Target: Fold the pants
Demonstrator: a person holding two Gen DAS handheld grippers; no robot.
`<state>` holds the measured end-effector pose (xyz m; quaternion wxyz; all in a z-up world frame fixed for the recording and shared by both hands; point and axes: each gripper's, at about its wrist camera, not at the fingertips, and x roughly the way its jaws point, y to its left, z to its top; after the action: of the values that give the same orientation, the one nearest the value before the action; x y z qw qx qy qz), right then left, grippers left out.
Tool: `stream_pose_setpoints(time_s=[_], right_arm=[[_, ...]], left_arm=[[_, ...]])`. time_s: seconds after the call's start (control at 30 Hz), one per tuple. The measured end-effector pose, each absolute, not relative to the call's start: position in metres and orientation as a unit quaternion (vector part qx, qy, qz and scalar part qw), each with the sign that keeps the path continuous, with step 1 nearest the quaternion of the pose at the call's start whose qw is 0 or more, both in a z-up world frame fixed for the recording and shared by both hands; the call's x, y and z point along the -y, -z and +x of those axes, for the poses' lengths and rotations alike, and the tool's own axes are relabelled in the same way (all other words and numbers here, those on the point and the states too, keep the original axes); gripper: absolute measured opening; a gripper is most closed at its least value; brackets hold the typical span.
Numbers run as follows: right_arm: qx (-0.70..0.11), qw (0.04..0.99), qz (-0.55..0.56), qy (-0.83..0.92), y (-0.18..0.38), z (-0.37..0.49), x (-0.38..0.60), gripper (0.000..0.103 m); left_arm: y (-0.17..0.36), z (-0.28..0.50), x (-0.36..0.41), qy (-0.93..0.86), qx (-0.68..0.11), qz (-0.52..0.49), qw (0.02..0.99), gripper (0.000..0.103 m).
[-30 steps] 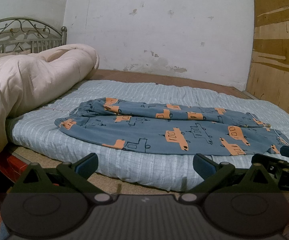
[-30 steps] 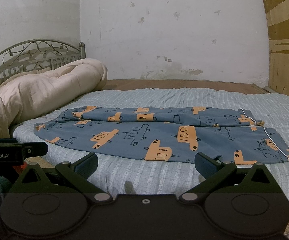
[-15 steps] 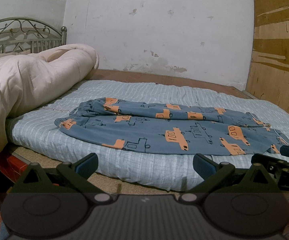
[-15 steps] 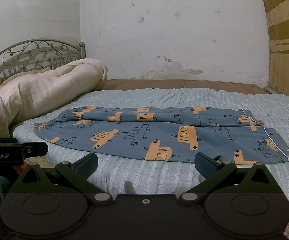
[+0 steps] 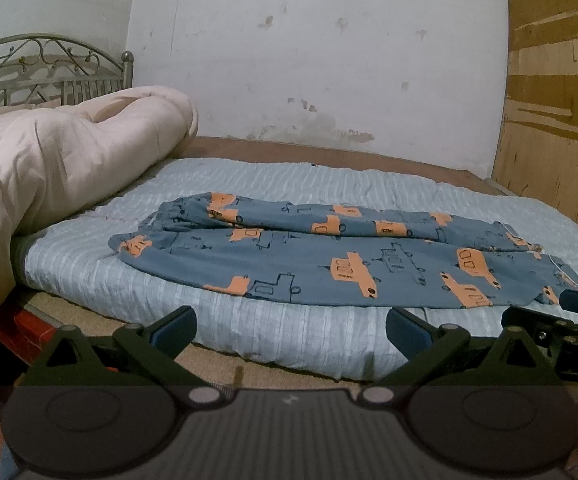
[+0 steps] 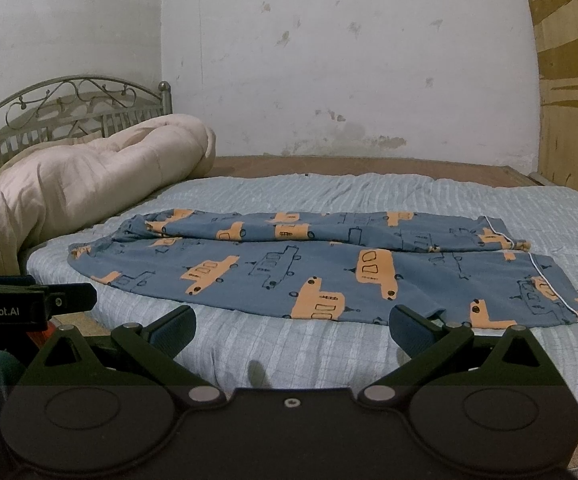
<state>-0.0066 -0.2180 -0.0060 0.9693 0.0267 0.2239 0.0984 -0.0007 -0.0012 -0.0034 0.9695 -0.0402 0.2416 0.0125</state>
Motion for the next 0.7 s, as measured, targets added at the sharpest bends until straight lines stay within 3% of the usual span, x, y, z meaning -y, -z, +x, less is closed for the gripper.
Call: stream_pose_setpoints(time_s=[0.4,0.7], right_arm=[[-0.231,0.967,0.025,-0.1,0.007,-0.003,0.219,0.102],[-0.292,0.948,0.037,-0.117,0.001,0.018,0.217,0.102]], left_arm=[[0.006,0.002,0.0,-0.011,-0.259,-0.041,0.965,0.102],[0.006,0.024,-0.008,0.011,-0.317,-0.076,0.945,0.102]])
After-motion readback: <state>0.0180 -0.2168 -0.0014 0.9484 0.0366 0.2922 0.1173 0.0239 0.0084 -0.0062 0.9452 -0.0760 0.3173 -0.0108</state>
